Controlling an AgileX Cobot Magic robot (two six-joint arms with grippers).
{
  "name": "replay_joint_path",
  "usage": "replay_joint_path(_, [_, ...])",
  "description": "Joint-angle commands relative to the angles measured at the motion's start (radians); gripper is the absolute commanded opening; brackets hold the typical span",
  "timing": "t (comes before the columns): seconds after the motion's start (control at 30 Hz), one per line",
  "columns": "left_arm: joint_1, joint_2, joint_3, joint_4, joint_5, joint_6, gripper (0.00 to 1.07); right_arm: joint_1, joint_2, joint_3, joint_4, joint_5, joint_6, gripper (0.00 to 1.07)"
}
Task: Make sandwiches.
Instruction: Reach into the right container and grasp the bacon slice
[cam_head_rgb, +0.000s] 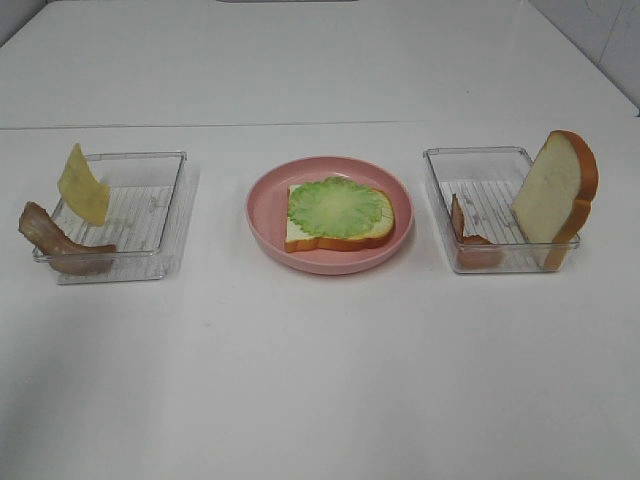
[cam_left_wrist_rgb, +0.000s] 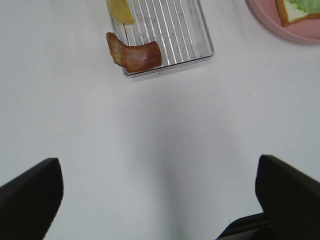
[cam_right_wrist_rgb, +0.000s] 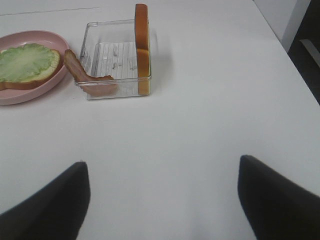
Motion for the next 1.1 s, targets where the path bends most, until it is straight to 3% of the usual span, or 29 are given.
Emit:
replay_joint_path(0.03, [-0.005,-0.237,0.105,-0.014,0.036,-0.004,1.0,-0.002,-0.033,0.002,-0.003,-0.01,-0.01,0.76])
replay_joint_path(0.2, [-0.005,-0.418,0.186,-0.014,0.073,0.024,1.0,-0.002,-0.033,0.002,-0.003,-0.01,-0.01,0.76])
replay_joint_path(0.33, [-0.005,-0.639,0.312,-0.018,0.055,0.09,1.0,-0.002,-0.033,0.002,-0.003,-0.01,-0.01,0.76])
replay_joint_path(0.63, [-0.005,-0.925,0.468,-0.02,0.038,0.086,1.0,-0.002,-0.033,0.002,-0.003,-0.01,-0.01,0.76])
replay_joint_path(0.83, [-0.005,-1.064,0.475,-0.02,0.049,0.084,1.0,-0.002,-0.033,0.002,-0.003,-0.01,-0.01,0.76])
replay_joint_path(1.1, [-0.005,-1.055,0.476,-0.012,0.048,0.063,1.0,-0.002,-0.032,0.002,-0.004,-0.01,-0.01,0.76])
